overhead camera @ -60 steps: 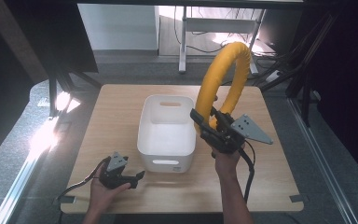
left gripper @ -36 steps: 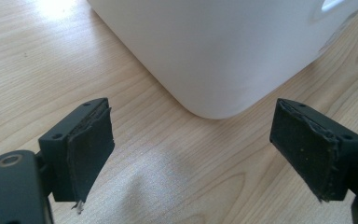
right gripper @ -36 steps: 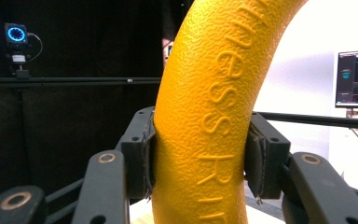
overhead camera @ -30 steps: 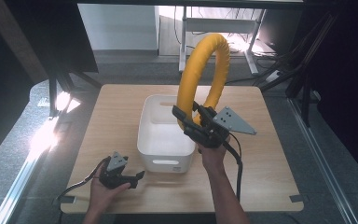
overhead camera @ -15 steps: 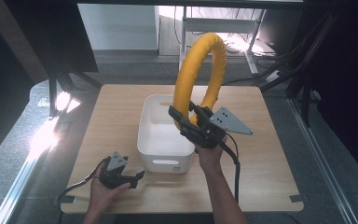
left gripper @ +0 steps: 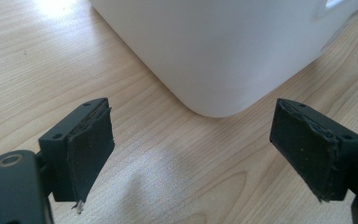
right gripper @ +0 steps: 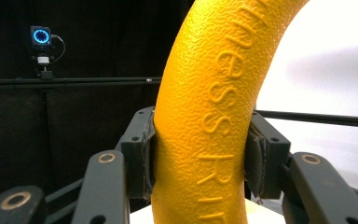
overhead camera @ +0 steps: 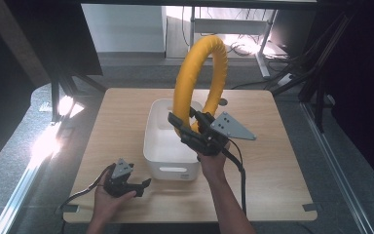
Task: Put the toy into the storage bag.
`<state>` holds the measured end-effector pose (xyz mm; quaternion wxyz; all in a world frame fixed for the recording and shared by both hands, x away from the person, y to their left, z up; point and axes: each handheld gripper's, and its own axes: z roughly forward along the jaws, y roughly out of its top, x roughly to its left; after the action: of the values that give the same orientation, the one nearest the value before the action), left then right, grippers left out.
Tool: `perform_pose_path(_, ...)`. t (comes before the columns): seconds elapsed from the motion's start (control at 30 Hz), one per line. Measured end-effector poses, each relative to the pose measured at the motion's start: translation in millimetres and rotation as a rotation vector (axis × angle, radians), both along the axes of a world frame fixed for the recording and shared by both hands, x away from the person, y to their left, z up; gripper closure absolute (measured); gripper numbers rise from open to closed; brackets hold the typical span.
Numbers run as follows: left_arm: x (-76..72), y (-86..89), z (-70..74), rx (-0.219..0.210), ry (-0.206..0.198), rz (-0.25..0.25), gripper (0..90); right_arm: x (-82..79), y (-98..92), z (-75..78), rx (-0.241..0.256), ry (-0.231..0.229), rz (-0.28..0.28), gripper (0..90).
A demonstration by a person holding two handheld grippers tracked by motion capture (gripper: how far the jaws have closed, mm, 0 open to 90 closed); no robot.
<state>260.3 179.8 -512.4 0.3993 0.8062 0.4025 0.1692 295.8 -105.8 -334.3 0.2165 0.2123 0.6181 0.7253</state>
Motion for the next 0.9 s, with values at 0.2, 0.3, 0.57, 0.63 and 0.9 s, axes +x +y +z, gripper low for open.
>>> perform_pose_path(0.2,-0.1,0.2,0.2,-0.001,-0.001,-0.001,13.4,0.1,10.4,-1.8,0.000,0.001,0.015,51.4)
perform_pose_path(0.3,-0.1,0.7,0.5,-0.001,-0.003,-0.001,13.4,0.2,14.1,-2.7,-0.001,0.004,0.020,51.4)
perform_pose_path(0.57,-0.1,0.8,0.2,-0.004,-0.002,-0.002,13.4,1.1,25.3,-8.5,-0.001,0.021,0.030,51.4)
perform_pose_path(0.63,-0.2,0.8,0.2,-0.004,-0.002,-0.003,13.4,1.7,28.0,-10.4,0.000,0.024,0.031,51.4)
perform_pose_path(0.9,0.0,0.3,-0.3,-0.003,0.000,-0.003,13.4,-0.6,38.4,-17.0,-0.002,0.028,0.035,51.3)
